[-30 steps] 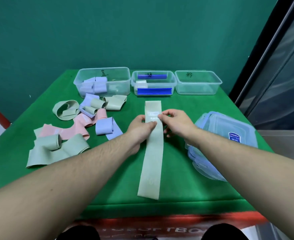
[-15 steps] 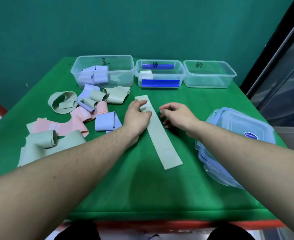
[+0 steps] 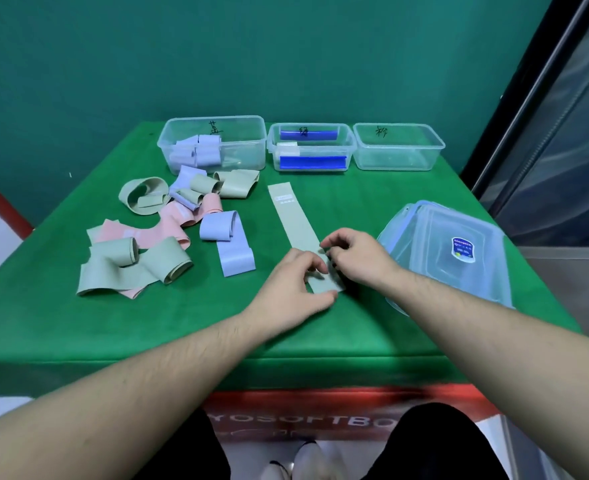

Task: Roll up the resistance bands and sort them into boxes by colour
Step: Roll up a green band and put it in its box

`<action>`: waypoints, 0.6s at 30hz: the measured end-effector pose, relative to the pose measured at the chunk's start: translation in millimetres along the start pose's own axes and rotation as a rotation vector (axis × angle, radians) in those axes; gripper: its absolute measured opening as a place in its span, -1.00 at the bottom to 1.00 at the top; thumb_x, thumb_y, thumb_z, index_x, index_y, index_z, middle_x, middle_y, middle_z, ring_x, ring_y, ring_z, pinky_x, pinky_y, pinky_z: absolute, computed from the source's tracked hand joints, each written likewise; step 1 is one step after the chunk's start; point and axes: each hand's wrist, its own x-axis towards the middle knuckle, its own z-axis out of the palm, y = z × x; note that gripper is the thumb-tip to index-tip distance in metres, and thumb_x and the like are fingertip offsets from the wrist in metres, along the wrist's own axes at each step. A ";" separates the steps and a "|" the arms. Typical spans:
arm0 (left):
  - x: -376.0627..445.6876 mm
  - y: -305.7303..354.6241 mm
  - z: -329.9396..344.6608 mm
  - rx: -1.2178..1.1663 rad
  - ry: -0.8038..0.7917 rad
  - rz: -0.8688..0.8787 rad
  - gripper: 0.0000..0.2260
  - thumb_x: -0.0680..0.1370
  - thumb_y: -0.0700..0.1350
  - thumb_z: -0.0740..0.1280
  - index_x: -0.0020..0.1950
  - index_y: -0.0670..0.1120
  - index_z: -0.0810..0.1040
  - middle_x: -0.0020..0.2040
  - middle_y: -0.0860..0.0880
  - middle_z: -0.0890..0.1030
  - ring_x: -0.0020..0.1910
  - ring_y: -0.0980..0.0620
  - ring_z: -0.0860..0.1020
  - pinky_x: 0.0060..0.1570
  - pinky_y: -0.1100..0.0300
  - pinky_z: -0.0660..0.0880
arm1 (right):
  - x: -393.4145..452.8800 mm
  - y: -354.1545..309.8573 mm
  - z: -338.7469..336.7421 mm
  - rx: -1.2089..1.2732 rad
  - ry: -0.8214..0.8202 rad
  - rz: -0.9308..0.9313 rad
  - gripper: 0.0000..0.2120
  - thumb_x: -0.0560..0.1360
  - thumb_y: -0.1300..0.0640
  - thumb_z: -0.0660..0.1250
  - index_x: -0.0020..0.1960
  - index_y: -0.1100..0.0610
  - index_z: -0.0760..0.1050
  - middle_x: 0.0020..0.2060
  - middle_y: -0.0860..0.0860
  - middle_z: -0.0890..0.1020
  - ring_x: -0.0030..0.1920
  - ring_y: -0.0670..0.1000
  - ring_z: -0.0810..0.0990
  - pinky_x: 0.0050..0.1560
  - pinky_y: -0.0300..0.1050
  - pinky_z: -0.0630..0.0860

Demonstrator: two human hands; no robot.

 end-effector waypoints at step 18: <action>-46.2 -8.3 -12.3 0.178 0.092 0.128 -0.93 0.51 -0.10 0.43 -0.04 -0.02 0.70 -0.12 0.11 0.68 -0.11 0.14 0.58 0.00 0.24 0.48 | -77.6 21.1 -3.7 0.202 -0.230 -0.182 -0.89 0.46 0.18 0.50 -0.01 0.09 0.67 -0.17 0.04 0.69 -0.17 -0.16 0.57 0.00 -0.29 0.49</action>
